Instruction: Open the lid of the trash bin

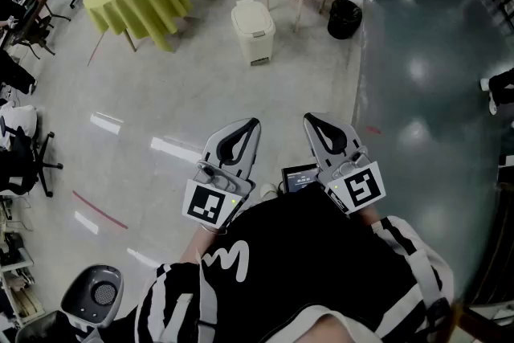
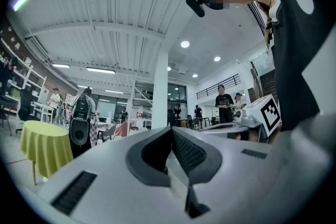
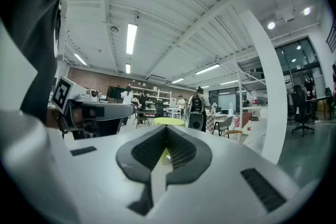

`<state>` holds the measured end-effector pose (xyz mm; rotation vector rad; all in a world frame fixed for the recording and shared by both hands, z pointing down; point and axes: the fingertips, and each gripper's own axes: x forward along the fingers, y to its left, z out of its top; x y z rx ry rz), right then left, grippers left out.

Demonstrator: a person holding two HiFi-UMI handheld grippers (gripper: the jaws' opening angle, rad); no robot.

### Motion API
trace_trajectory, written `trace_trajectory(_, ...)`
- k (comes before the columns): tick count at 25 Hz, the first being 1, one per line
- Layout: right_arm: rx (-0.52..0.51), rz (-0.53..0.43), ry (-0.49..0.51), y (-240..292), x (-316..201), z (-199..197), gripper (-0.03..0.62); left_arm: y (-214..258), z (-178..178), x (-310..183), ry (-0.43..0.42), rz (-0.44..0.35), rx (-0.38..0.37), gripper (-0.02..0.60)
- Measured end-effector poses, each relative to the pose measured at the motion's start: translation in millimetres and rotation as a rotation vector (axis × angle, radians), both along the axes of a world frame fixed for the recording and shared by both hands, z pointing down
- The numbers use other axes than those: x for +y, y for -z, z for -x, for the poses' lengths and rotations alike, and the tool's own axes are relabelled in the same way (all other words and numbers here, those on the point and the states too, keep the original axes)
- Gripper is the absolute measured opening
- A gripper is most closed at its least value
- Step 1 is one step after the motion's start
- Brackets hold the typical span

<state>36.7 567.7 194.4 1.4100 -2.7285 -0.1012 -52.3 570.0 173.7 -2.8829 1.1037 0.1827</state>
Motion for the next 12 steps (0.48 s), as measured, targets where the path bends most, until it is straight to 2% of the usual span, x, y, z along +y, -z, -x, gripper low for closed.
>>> trace_trajectory(12, 0.002, 0.001, -0.005, -2.3, -0.5, 5.9, 0.009, 0.7, 7.4, -1.5, -0.005, 0.006, 0.012, 0.008)
